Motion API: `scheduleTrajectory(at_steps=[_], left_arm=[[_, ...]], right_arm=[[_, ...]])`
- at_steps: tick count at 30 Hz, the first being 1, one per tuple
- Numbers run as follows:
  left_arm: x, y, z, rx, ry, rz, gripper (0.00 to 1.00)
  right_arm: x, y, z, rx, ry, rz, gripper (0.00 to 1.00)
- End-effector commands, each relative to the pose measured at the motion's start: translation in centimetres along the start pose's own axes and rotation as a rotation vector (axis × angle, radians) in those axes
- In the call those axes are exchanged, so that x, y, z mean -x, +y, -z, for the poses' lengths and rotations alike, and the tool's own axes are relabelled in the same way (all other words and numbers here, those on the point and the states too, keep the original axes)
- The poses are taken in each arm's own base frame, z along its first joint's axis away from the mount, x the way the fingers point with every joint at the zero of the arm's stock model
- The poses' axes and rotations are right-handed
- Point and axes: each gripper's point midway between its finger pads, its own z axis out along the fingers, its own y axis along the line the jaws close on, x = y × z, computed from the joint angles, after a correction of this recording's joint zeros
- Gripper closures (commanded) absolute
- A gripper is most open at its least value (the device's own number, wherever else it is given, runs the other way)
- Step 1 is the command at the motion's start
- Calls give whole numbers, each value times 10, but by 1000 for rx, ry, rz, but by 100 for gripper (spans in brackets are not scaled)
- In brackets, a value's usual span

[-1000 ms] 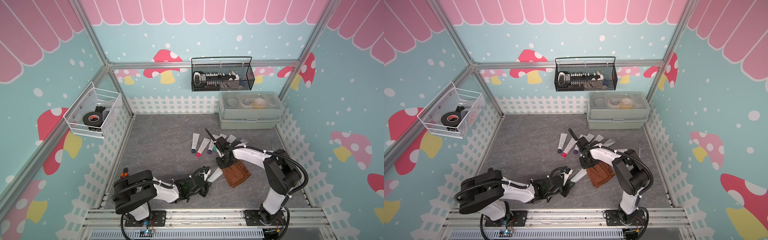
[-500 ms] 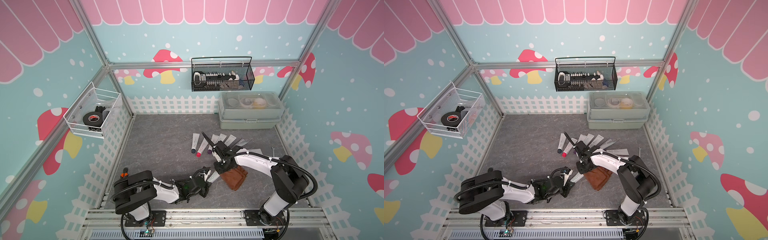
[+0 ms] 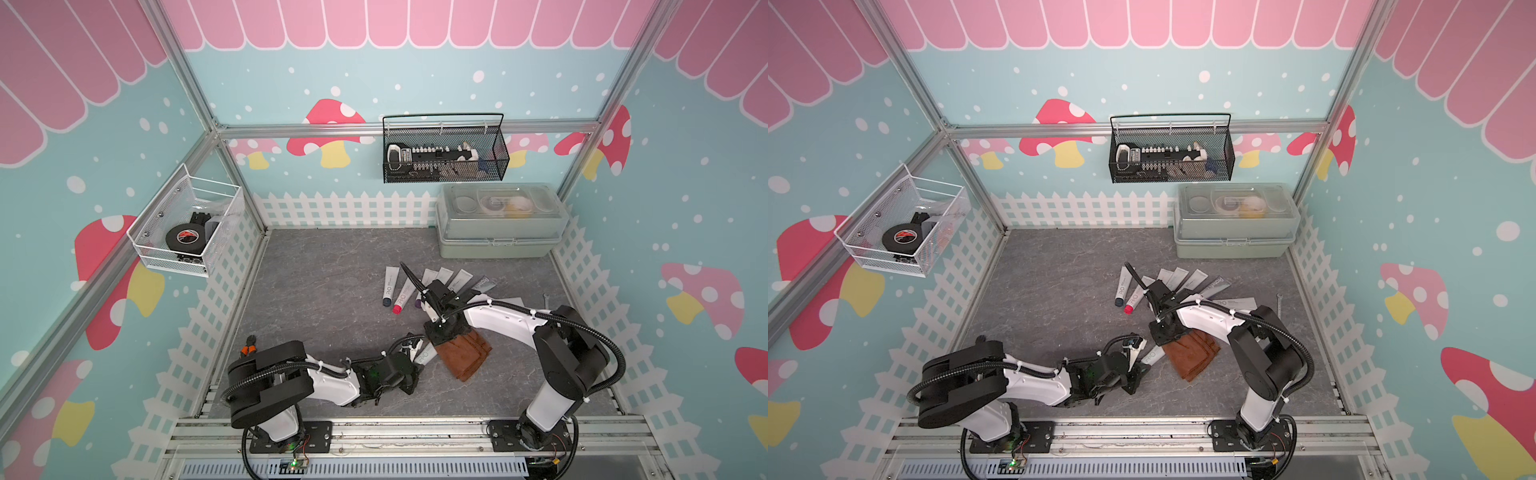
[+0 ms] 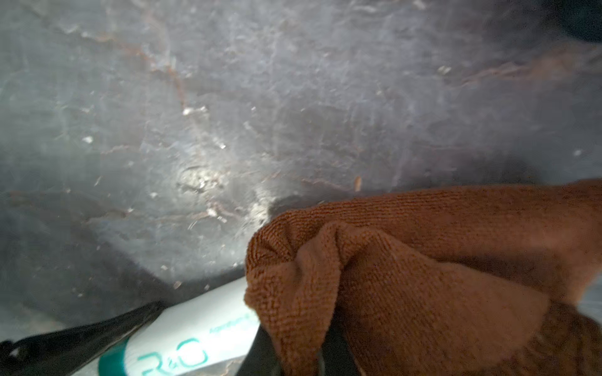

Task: Wipe the surface of the toothpaste tube
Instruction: Wipe the dirt from the toothpaste tube.

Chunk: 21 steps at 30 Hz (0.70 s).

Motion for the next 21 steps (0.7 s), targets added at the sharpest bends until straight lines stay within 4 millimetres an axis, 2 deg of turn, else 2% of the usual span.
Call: scheduleTrajectory(at_steps=[1,5,8,12,17,21], left_arm=[[-50,29,4,88,153,-1,74],[-51,29,5,87,157,-1,74],[-50,29,4,87,151,2,74],[-49,29,3,91,151,-4,74],[-43,25,-2,91,152,-18,74],[-41,24,-2,91,153,-25,74]], right_arm=[[-46,-65,-26,-253,194,-32,89],[-44,-77,-29,-287,206,-43,89],[-44,-73,-26,-261,198,-47,89],[-43,-39,-14,-110,150,-31,89],[-49,21,2,89,122,46,88],[-56,51,7,204,122,79,88]])
